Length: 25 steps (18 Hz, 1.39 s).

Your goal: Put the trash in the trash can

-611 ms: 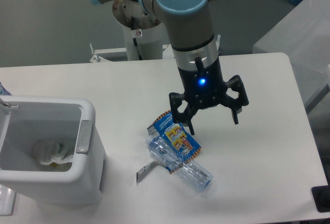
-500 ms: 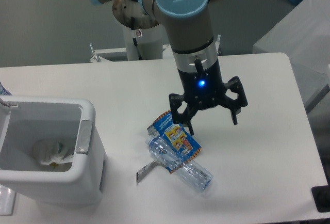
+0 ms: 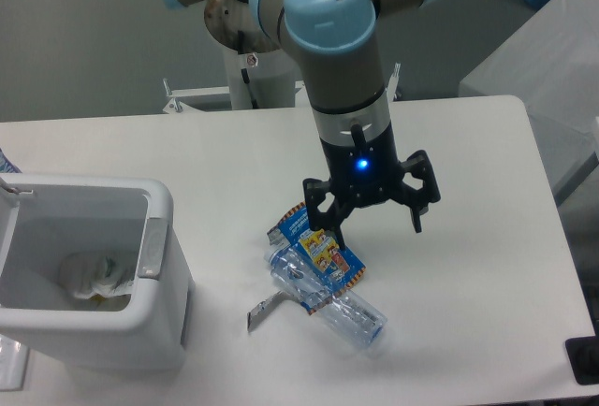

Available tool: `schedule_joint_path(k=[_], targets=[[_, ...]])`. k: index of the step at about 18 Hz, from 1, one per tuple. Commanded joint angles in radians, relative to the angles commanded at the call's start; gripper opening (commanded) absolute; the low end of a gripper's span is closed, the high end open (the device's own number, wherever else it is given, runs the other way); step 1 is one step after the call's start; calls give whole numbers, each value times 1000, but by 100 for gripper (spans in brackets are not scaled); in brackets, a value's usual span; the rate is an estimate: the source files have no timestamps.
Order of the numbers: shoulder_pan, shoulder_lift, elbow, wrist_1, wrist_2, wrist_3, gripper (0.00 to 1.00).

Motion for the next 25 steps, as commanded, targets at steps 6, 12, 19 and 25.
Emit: schedule_joint_path(k=[6, 12, 19, 25], targets=[[5, -40, -24, -3, 11, -293, 100], [34, -132, -32, 5, -43, -449, 100], [74, -244, -14, 31, -130, -523, 100], [81, -359, 63, 29, -143, -525, 100]])
